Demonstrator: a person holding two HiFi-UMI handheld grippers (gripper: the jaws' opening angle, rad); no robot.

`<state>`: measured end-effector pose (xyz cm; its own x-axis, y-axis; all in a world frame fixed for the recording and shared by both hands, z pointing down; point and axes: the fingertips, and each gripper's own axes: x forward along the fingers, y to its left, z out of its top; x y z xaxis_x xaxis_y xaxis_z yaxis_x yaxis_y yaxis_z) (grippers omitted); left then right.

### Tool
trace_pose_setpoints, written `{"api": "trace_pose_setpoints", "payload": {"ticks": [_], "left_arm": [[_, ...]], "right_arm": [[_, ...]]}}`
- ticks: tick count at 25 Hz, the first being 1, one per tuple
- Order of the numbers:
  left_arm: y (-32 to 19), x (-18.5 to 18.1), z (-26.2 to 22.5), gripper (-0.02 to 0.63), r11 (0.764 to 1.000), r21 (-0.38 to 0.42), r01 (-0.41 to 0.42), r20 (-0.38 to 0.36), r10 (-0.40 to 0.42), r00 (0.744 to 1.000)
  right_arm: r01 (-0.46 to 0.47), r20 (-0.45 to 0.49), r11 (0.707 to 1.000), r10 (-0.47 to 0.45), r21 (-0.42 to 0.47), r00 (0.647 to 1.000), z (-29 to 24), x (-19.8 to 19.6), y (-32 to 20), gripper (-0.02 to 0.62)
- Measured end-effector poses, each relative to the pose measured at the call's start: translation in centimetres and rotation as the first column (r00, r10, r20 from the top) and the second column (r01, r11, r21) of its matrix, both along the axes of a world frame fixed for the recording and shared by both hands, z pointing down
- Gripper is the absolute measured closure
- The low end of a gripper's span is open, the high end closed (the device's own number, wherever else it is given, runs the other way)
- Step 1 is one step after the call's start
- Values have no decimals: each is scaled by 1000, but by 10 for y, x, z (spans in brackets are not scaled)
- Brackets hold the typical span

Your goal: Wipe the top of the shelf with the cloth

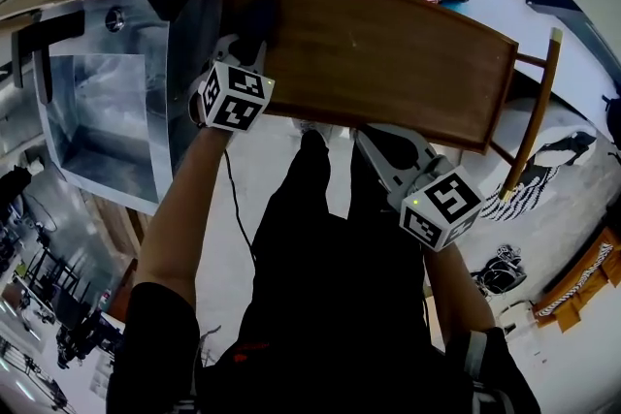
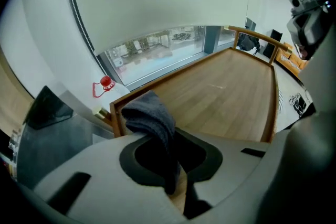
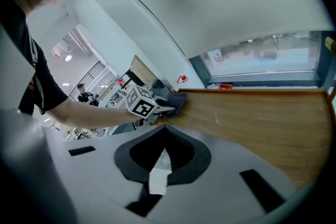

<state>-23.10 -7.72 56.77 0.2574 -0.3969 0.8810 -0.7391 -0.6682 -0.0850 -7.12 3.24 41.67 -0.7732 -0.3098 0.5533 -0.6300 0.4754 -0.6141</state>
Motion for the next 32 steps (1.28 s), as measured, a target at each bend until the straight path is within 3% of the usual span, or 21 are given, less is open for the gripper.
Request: {"api": "trace_pose_setpoints", "payload": {"ticks": [32], "left_arm": [[28, 162, 17, 552, 982, -82, -172, -124, 161, 979]], "right_arm": [[-145, 6, 989, 145, -14, 989, 13, 107, 26, 591]]}}
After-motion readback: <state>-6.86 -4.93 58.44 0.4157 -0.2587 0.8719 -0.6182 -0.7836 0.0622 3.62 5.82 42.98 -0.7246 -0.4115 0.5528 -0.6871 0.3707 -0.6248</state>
